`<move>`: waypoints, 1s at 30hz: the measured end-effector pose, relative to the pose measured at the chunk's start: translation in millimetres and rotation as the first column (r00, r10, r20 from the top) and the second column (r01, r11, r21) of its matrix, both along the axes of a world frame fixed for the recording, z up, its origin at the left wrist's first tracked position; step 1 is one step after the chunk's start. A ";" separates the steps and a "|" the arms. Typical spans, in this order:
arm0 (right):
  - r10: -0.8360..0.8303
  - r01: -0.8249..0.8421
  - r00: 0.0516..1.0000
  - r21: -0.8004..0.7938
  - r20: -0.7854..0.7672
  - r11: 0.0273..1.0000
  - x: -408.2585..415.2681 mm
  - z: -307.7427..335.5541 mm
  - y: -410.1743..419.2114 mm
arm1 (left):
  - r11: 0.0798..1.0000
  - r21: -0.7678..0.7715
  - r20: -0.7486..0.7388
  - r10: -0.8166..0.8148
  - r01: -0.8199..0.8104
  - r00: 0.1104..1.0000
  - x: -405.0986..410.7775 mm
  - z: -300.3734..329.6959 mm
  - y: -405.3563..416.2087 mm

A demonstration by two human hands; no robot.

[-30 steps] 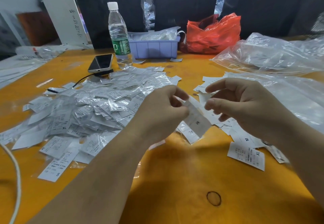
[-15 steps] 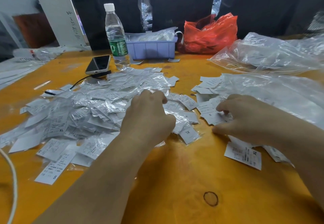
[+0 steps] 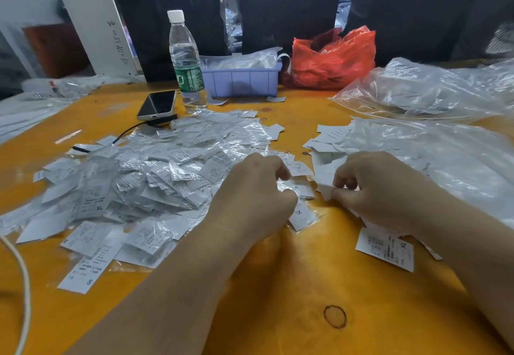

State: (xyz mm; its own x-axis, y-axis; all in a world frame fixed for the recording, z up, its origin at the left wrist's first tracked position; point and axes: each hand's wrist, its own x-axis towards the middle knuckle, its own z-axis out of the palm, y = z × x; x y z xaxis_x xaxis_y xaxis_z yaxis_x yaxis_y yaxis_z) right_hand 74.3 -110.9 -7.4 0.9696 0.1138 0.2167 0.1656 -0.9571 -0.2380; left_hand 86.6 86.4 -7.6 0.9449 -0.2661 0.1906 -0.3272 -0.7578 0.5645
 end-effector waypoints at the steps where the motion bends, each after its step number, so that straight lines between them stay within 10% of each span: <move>1: 0.027 -0.028 0.999 0.027 0.029 0.999 -0.5 0.5 0.1 | 1.000 -0.021 0.005 -0.006 0.006 1.000 0.6 0.1 -0.1; 8: 0.265 -0.295 0.955 0.336 0.134 0.894 -9.9 8.5 8.6 | 0.956 -0.293 -0.187 -0.074 0.017 0.980 1.2 2.1 -3.8; 16: 0.303 -0.297 0.953 0.316 0.031 0.901 -21.7 13.8 12.1 | 0.910 -0.400 -0.128 -0.173 0.109 0.976 -5.3 3.4 -9.4; 30: -0.368 0.380 0.916 -0.056 0.160 0.923 -65.7 10.2 -41.2 | 0.912 -0.321 -0.029 -0.280 0.257 0.959 -25.2 -0.7 -26.4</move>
State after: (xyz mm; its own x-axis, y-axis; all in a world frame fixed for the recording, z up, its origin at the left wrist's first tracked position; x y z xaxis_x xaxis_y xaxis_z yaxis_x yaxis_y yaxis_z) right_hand 8.6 -152.1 2.8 0.9039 -0.2269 0.3626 -0.1819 -0.9711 -0.1543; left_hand 61.4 60.0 -8.3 0.8605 -0.4502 0.2384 -0.4428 -0.4297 0.7869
